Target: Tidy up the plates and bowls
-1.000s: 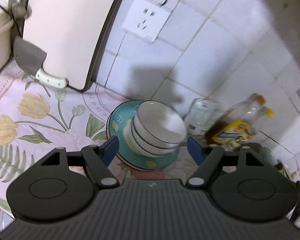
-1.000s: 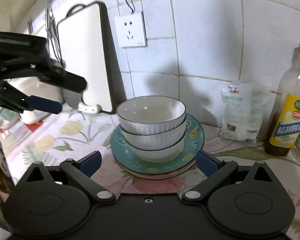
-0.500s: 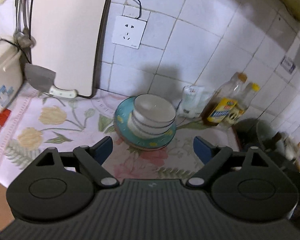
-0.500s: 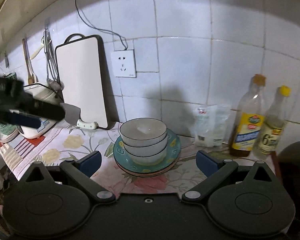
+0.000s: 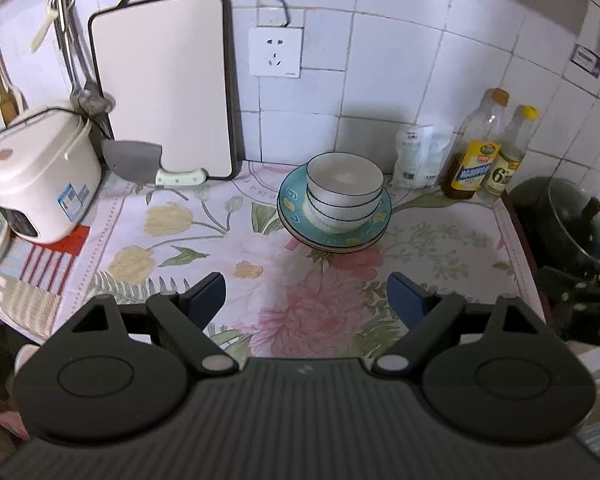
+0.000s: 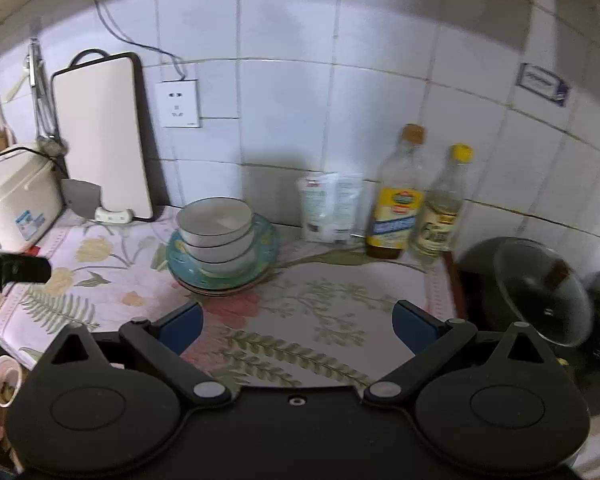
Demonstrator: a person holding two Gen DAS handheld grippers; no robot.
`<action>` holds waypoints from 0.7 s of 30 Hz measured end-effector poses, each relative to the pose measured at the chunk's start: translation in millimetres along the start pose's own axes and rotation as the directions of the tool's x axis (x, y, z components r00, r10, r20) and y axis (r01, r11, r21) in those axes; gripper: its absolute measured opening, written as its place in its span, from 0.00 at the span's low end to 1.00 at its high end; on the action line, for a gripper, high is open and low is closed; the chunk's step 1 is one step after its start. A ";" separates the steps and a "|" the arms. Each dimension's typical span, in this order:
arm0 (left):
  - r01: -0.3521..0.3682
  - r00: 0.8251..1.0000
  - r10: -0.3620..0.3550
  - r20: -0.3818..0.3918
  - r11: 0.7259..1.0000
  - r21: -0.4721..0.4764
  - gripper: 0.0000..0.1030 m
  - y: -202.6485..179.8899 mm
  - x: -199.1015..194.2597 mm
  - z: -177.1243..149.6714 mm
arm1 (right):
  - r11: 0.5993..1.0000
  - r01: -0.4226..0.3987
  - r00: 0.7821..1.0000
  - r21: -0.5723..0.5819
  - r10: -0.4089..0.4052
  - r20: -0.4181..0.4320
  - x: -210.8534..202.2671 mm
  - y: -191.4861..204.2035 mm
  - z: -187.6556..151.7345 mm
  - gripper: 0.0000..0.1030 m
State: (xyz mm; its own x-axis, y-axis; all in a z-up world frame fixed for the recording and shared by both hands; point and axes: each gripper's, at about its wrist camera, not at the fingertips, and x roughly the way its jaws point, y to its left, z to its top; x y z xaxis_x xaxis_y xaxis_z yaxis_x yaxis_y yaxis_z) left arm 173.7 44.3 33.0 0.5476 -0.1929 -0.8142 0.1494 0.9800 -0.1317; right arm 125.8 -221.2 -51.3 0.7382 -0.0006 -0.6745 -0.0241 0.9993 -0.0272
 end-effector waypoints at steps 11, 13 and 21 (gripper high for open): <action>-0.031 0.999 0.031 0.018 0.999 0.033 0.88 -19.3 -28.2 -13.4 | 0.997 0.056 0.998 0.054 -0.058 0.020 -38.4 5.3 -20.2 0.99; -0.040 0.999 0.040 0.011 0.999 0.031 0.88 -20.3 -30.3 -16.7 | 0.997 0.050 0.999 0.062 -0.050 0.002 -39.1 4.4 -22.3 0.99; -0.058 0.998 0.058 -0.012 0.998 0.035 0.88 -21.4 -35.7 -28.7 | 0.997 0.042 0.999 0.065 -0.042 -0.006 -48.9 8.6 -30.2 0.99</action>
State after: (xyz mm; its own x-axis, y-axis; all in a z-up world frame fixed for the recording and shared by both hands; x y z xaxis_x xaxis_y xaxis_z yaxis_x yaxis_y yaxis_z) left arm 127.3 31.7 48.7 0.5451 -0.1349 -0.8274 0.1463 0.9871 -0.0646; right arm 69.1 -213.7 -40.8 0.7345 -0.0425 -0.6773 0.0511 0.9987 -0.0073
